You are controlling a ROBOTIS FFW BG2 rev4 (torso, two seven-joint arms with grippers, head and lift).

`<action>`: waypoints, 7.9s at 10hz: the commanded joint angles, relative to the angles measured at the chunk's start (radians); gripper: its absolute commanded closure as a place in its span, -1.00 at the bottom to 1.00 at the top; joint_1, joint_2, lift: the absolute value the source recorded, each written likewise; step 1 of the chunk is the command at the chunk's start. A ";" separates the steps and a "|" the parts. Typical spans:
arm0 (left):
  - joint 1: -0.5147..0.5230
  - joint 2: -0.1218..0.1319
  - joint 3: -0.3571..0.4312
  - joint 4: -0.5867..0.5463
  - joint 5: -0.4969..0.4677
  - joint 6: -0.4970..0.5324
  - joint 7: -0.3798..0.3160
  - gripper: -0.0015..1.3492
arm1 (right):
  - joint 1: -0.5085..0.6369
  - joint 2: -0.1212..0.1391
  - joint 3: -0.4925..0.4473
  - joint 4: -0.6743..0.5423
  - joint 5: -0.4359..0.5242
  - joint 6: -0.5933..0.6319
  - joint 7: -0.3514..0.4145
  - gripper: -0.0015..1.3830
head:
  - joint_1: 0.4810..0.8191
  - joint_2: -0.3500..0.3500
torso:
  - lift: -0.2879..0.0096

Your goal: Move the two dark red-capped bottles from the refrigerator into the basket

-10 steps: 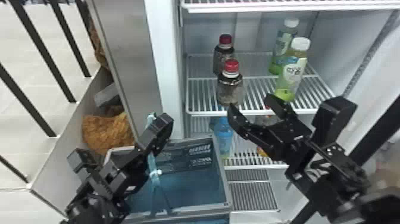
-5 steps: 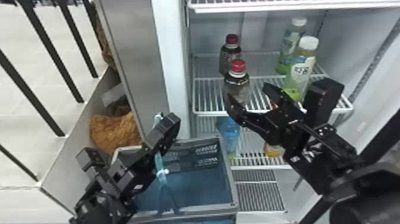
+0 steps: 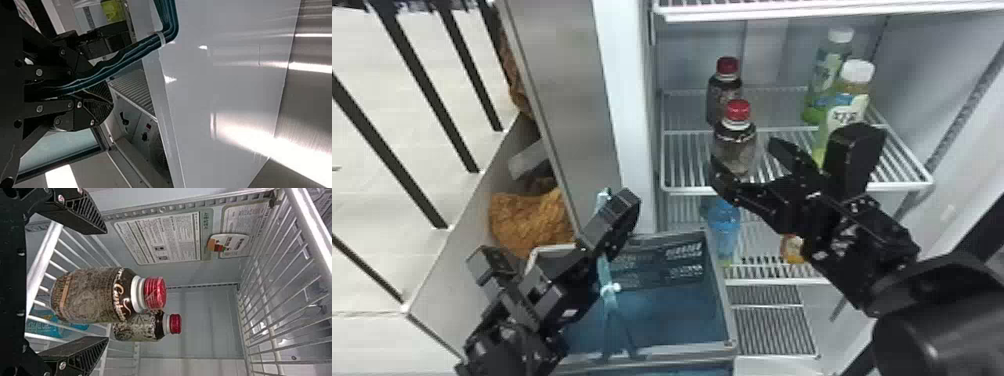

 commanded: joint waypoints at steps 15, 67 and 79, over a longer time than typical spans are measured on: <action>-0.011 0.005 -0.008 0.000 0.000 0.000 -0.001 0.77 | -0.088 0.015 0.005 0.055 0.035 0.151 -0.028 0.85 | 0.27 0.12 | 0.71; -0.007 0.002 -0.010 0.005 -0.002 0.003 0.001 0.77 | -0.162 0.038 -0.009 0.239 -0.112 -0.122 -0.054 -0.84 | 0.12 0.07 | 0.71; -0.024 0.007 -0.016 0.010 -0.006 0.007 0.001 0.77 | -0.444 0.073 0.077 0.604 -0.082 -0.141 -0.102 -0.86 | -0.13 0.10 | 0.71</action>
